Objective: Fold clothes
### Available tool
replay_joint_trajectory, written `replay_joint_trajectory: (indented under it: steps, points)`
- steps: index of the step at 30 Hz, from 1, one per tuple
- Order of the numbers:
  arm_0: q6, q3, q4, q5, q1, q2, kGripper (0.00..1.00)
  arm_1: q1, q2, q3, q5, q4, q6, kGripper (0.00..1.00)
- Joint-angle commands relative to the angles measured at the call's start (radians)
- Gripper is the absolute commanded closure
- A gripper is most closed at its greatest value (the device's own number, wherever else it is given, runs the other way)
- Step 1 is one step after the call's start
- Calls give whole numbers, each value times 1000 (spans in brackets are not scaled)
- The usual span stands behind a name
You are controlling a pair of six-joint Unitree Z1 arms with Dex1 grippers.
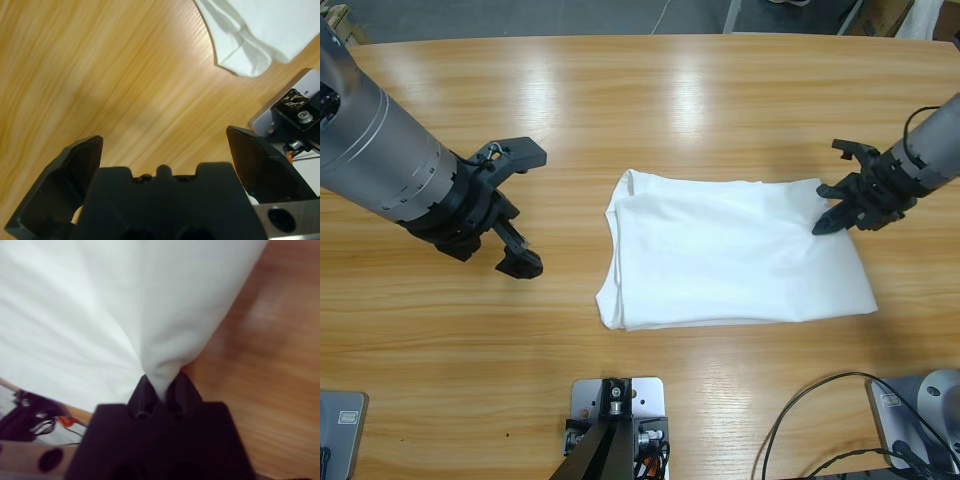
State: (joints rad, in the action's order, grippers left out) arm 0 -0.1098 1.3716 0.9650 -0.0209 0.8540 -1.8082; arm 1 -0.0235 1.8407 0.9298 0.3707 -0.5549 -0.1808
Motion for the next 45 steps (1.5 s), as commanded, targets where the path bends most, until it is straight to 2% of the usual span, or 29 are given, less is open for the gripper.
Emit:
replay_joint_trajectory:
  steps: [1,3,6,13,16,20,28,39,45]
  points:
    - [-24,-32,-17,5,28,-45,36,19,-31,68,-233,-84,11,1000]
    - [-25,-33,-18,6,31,-46,36,28,-33,109,-315,-131,25,1000]
    - [-30,-33,-19,6,34,-44,36,57,-21,132,-345,-154,27,1000]
    - [-36,-44,-23,4,46,-42,36,60,-64,164,-501,-261,12,1000]
    - [-40,-49,-32,4,51,-43,36,-59,-97,260,-534,-376,-5,1000]
    - [-42,-59,-44,4,53,-43,36,-238,-42,367,-524,-469,-68,1000]
    - [-44,-92,-63,3,53,-35,36,-527,73,486,-484,-532,-172,1000]
    - [-56,-119,-83,3,56,-26,36,-648,263,649,-423,-583,-237,1000]
    - [-62,-126,-92,3,57,-27,36,-724,295,664,-383,-573,-333,1000]
